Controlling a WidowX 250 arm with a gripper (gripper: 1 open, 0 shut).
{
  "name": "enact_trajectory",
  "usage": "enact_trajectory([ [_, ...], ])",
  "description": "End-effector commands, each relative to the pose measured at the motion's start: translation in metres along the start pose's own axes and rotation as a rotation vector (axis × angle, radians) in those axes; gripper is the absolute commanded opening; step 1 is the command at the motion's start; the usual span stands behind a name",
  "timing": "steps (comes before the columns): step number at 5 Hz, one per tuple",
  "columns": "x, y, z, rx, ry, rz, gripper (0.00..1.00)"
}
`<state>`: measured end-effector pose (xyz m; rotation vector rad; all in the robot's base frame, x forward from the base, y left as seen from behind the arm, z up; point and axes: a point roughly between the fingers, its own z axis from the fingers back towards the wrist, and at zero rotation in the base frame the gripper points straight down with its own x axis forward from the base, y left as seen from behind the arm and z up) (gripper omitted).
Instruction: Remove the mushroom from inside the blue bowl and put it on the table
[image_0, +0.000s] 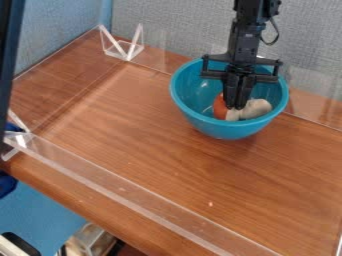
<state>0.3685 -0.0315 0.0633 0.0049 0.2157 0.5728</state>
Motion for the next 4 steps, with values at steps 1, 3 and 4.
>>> enact_trajectory([
  [1,-0.002,0.006,0.045,-0.076,-0.096,0.028,0.0],
  [3,-0.002,0.01,0.053,-0.111,-0.091,0.134,0.0],
  [4,-0.002,0.011,0.055,-0.13,-0.088,0.214,0.0],
])
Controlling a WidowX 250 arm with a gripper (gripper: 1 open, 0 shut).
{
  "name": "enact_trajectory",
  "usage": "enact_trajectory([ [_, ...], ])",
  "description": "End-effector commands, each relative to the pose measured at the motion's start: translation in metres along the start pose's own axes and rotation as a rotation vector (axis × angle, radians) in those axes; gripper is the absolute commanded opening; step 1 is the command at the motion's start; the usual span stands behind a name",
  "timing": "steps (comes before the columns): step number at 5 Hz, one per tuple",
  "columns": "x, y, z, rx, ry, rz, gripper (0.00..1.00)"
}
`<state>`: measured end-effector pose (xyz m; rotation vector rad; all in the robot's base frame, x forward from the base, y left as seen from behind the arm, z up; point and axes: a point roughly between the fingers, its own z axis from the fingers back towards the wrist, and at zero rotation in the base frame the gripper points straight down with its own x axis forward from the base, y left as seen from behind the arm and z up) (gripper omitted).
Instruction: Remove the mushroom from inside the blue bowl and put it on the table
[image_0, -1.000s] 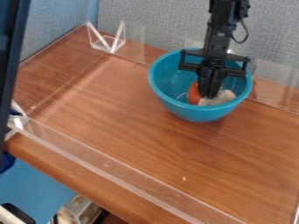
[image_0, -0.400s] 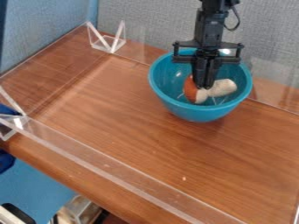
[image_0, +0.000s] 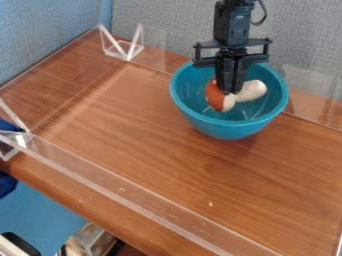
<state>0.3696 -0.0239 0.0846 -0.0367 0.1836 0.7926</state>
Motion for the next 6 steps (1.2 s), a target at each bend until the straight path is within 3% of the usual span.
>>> enact_trajectory([
  [1,-0.002,0.01,0.051,-0.087,-0.069,0.013,0.0],
  [2,0.002,0.022,0.059,-0.108,-0.069,-0.001,0.0],
  [3,0.002,0.049,0.06,-0.107,-0.066,0.032,0.0],
  [5,0.0,0.112,0.048,-0.041,-0.067,0.143,0.0],
  [6,-0.008,0.136,0.037,-0.015,-0.072,0.297,0.0],
])
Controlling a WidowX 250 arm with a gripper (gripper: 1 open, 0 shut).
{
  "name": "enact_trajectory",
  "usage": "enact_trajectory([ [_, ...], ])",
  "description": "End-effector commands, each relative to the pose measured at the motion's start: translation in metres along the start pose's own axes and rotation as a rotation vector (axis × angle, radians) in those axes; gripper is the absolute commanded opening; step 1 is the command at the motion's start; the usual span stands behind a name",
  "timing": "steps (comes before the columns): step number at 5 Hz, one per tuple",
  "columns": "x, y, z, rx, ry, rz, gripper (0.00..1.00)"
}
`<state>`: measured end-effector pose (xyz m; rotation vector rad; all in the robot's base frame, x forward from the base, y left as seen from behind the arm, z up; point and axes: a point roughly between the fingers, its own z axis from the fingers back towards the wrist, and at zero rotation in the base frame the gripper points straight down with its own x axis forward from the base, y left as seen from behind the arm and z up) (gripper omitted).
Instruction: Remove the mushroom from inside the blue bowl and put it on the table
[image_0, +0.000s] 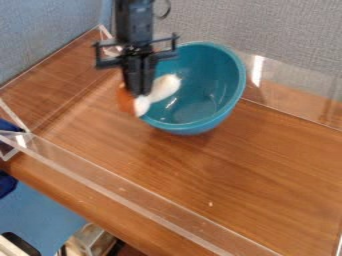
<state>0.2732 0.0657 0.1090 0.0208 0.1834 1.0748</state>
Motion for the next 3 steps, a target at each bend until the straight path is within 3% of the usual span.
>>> enact_trajectory([
  [1,-0.003,0.02,0.008,-0.019,-0.044,0.176,0.0],
  [2,-0.012,0.033,-0.005,-0.008,-0.048,0.283,0.0],
  [3,-0.01,0.036,-0.02,0.006,-0.069,0.299,0.0],
])
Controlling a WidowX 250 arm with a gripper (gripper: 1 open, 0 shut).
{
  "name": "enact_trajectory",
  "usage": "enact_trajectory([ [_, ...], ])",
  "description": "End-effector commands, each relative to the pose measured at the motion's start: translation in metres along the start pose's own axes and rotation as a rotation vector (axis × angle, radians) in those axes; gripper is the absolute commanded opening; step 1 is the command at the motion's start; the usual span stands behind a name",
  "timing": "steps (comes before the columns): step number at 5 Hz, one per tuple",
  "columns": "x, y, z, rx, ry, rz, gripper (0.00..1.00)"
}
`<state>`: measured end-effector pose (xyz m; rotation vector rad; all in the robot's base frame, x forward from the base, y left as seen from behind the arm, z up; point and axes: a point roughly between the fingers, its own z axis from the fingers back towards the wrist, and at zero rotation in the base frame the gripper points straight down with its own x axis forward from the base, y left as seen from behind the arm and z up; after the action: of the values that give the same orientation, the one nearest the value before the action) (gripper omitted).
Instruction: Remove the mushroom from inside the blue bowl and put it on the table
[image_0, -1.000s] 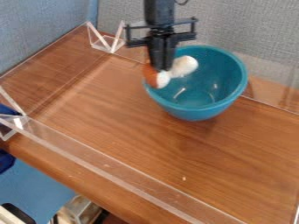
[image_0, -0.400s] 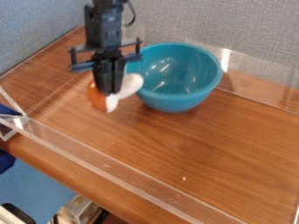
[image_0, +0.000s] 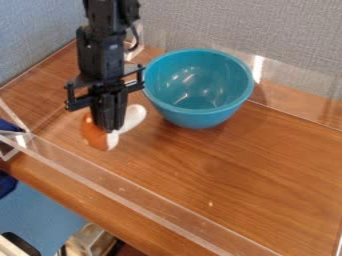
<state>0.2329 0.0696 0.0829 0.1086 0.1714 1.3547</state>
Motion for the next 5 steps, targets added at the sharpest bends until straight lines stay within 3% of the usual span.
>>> enact_trajectory([
  [1,0.004,0.003,0.0,-0.032,-0.046,0.023,0.0],
  [3,0.02,-0.009,-0.027,-0.024,-0.065,0.059,0.0],
  [5,0.02,-0.012,-0.027,-0.021,-0.05,0.158,0.0],
])
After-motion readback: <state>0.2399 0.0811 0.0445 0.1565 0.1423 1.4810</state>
